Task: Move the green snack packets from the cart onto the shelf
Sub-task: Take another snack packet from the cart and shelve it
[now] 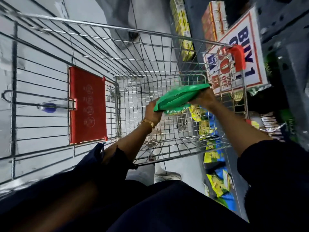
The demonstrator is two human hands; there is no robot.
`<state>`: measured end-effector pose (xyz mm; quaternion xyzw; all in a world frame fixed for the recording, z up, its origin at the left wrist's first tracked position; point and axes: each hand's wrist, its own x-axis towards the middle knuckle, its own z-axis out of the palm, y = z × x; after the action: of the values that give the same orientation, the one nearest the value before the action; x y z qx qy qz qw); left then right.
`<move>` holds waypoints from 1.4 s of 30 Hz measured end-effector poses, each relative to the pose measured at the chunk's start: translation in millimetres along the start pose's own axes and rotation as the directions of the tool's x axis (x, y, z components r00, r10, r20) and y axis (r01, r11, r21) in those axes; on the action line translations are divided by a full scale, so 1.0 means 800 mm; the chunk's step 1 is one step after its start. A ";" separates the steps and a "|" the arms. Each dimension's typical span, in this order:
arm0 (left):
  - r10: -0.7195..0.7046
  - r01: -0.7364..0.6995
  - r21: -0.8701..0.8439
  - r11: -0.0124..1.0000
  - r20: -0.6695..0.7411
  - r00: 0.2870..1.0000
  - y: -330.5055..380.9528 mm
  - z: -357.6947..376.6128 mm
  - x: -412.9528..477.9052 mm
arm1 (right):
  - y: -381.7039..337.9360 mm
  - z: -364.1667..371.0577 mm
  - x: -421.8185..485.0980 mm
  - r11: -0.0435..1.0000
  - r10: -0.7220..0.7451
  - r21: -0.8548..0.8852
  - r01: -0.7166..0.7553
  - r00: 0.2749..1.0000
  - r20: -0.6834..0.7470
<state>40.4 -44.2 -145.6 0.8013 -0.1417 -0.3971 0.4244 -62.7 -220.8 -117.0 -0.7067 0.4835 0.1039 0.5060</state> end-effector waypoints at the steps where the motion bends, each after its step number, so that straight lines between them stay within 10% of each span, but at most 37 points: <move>1: 0.027 -0.027 0.013 1.000 0.014 1.000 -0.001 -0.007 -0.001 | 0.003 0.004 -0.013 0.998 -0.004 0.070 0.006 1.000 -0.031; 5: 0.058 -0.053 -0.120 0.991 0.034 0.998 0.020 -0.028 -0.016 | 0.000 0.014 -0.067 0.901 -0.035 0.424 0.093 0.989 -0.143; 10: 0.267 -0.264 -0.226 0.938 -0.021 0.964 0.077 -0.039 -0.048 | -0.016 -0.001 -0.142 0.821 -0.141 0.474 0.318 0.917 -0.372; 23: 0.763 -0.699 -0.354 0.622 0.074 0.642 0.241 0.031 -0.230 | 0.004 -0.083 -0.393 0.633 -0.086 0.258 0.730 0.397 -0.914; 29: 0.889 -0.768 -0.448 0.457 0.227 0.397 0.264 0.089 -0.352 | 0.062 -0.086 -0.535 0.641 0.039 0.134 0.756 0.142 -0.989; 42: 0.792 -0.733 -0.515 0.445 0.609 0.052 0.206 0.254 -0.574 | 0.252 -0.026 -0.761 0.852 0.302 0.135 0.505 -0.264 -0.916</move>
<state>-390.9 0.5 156.4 0.3156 -0.6993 -0.4252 0.4802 -539.9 110.4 156.0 -0.3861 0.6267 -0.6713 0.0867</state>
